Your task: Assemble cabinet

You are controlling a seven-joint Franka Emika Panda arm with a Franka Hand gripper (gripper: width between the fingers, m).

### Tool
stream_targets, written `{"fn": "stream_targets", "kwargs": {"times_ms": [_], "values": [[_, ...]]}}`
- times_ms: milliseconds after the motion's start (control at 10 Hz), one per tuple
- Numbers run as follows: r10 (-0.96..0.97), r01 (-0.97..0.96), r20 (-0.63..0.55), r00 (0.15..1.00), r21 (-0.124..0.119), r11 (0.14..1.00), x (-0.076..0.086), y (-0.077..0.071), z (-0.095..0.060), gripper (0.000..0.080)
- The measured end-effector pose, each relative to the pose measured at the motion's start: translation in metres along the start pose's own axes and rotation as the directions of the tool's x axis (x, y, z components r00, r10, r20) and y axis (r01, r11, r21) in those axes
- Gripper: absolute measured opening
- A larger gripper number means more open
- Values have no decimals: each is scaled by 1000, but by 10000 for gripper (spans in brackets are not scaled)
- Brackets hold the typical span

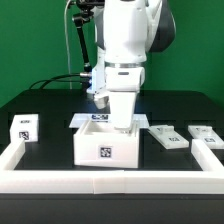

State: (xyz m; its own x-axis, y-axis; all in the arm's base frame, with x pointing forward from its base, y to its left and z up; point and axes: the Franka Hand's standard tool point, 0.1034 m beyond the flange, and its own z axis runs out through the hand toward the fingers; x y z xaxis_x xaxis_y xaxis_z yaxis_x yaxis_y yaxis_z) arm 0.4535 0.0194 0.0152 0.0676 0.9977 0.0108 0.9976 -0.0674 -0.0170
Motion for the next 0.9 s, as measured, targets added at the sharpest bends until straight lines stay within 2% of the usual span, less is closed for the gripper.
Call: {"fn": "stream_targets", "kwargs": {"times_ms": [100,500,600,800,900], "values": [[-18,18,1,1000,-7,1000,7,3,0,35],[-17,17,1,1000,-7,1000,7,4,0,35],[-51,51,0,999,-15,999,18,9,0,35],[-90,90,3,996,-4,996,42,23,0,35],[-102,102,0,995,-14,995,49,31,-1,35]]}}
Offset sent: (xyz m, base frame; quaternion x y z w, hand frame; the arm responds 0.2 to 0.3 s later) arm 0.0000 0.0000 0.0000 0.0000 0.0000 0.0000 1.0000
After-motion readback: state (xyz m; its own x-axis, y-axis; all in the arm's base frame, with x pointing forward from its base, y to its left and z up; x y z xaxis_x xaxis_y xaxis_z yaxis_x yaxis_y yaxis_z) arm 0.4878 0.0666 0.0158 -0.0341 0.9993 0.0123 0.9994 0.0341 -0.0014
